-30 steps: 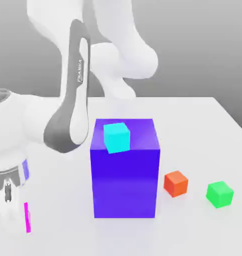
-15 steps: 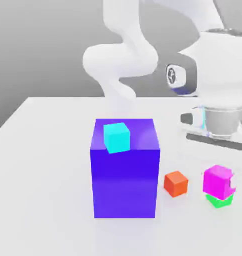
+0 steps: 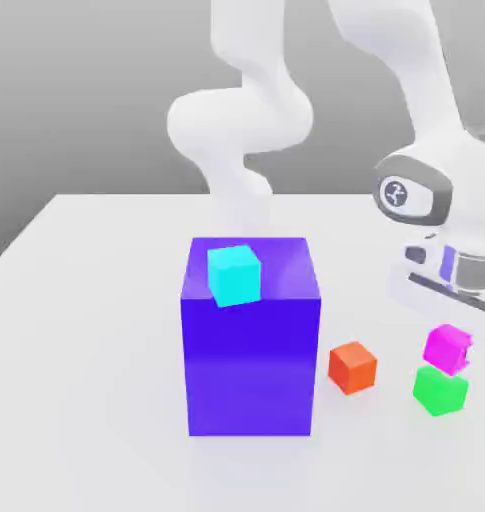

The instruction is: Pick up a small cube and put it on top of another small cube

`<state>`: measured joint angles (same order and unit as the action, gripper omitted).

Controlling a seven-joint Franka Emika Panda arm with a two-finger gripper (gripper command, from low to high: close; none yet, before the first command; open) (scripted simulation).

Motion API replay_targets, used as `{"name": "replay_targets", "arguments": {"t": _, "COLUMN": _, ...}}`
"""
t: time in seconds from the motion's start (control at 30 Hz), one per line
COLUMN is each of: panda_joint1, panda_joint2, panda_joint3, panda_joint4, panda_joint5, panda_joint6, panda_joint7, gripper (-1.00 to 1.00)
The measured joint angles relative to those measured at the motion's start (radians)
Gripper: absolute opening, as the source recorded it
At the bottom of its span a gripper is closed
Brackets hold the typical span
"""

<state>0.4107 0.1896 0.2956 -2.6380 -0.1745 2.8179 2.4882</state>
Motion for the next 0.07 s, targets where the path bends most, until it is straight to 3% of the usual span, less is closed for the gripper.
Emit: {"name": "replay_targets", "arguments": {"t": 0.07, "panda_joint1": 0.000, "panda_joint2": 0.000, "panda_joint3": 0.000, "panda_joint4": 0.000, "panda_joint5": 0.000, "panda_joint6": 0.000, "panda_joint7": 0.000, "gripper": 1.00}}
